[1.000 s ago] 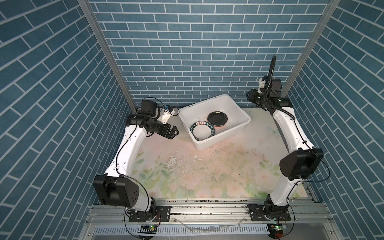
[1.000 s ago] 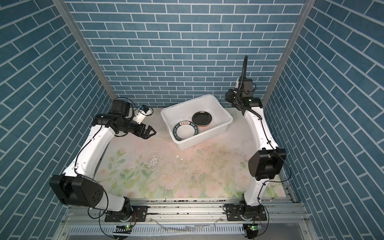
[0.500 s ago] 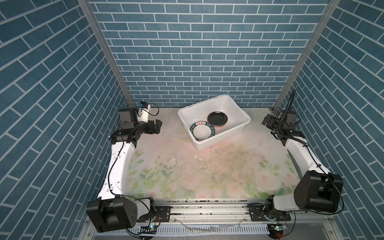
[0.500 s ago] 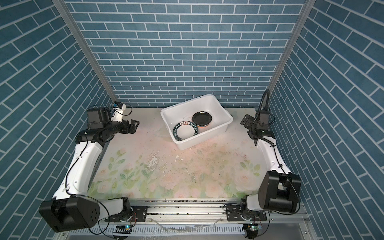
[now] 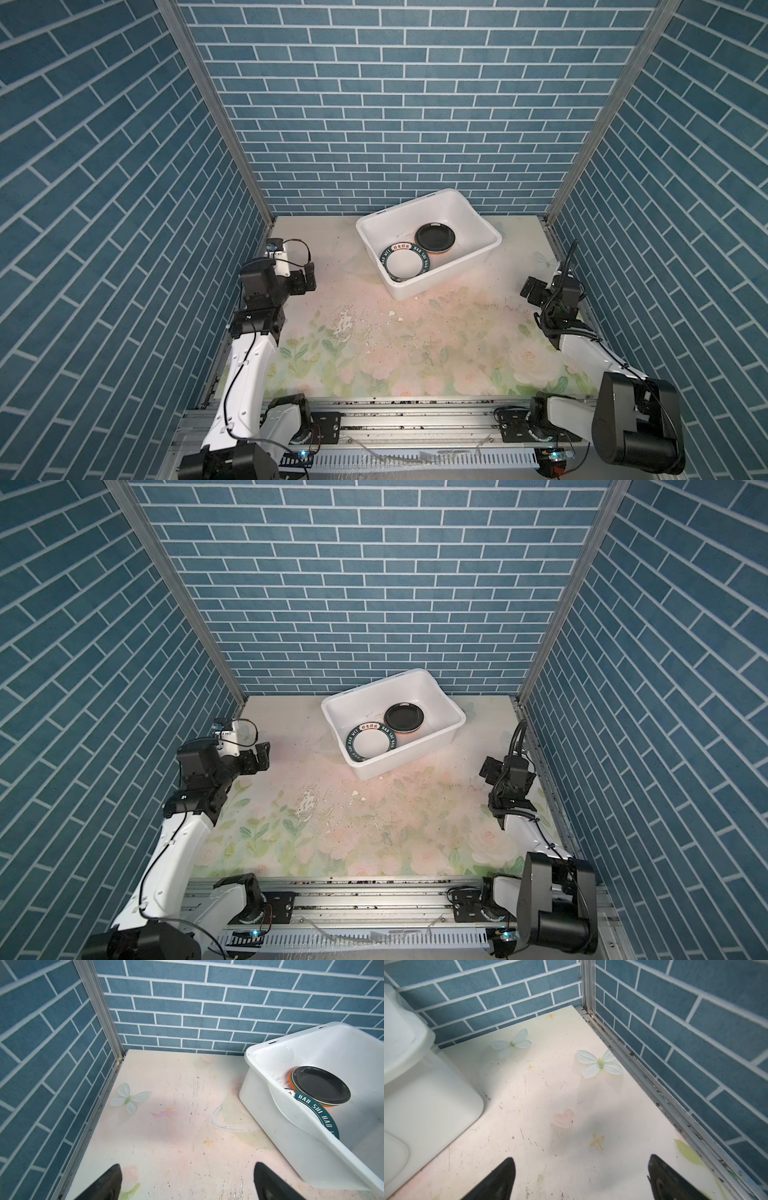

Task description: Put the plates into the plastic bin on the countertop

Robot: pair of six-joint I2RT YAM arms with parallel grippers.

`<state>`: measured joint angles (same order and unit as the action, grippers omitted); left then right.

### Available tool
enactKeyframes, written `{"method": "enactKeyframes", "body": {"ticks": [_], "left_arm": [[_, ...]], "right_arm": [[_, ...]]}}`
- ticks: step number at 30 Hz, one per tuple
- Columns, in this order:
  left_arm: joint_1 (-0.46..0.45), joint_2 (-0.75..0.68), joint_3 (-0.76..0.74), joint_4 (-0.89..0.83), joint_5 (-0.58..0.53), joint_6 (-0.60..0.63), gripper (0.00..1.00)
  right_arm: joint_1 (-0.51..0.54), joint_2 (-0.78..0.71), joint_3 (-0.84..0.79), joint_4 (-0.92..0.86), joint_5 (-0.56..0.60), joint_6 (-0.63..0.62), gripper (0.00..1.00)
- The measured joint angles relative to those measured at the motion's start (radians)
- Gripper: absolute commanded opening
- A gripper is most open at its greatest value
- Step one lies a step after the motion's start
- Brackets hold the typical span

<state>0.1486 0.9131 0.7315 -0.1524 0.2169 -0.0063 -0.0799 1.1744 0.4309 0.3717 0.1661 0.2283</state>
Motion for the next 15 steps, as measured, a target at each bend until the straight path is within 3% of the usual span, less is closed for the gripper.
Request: {"method": "enactKeyframes", "body": {"ticks": [5,10,15], "left_arm": [[0.0,-0.121,-0.193,0.103,0.025,-0.011,0.99],[0.0,-0.231,-0.38,0.211,0.045,-0.011,1.0],[0.0,-0.195,-0.462,0.352,0.077,-0.005,1.0]], "right_arm": [[-0.006,0.034,-0.127,0.224,-0.031,-0.037,0.98],[-0.01,0.064,-0.14,0.347,-0.084,-0.053,0.98],[-0.024,0.12,-0.131,0.399,-0.13,-0.054,0.98]]}}
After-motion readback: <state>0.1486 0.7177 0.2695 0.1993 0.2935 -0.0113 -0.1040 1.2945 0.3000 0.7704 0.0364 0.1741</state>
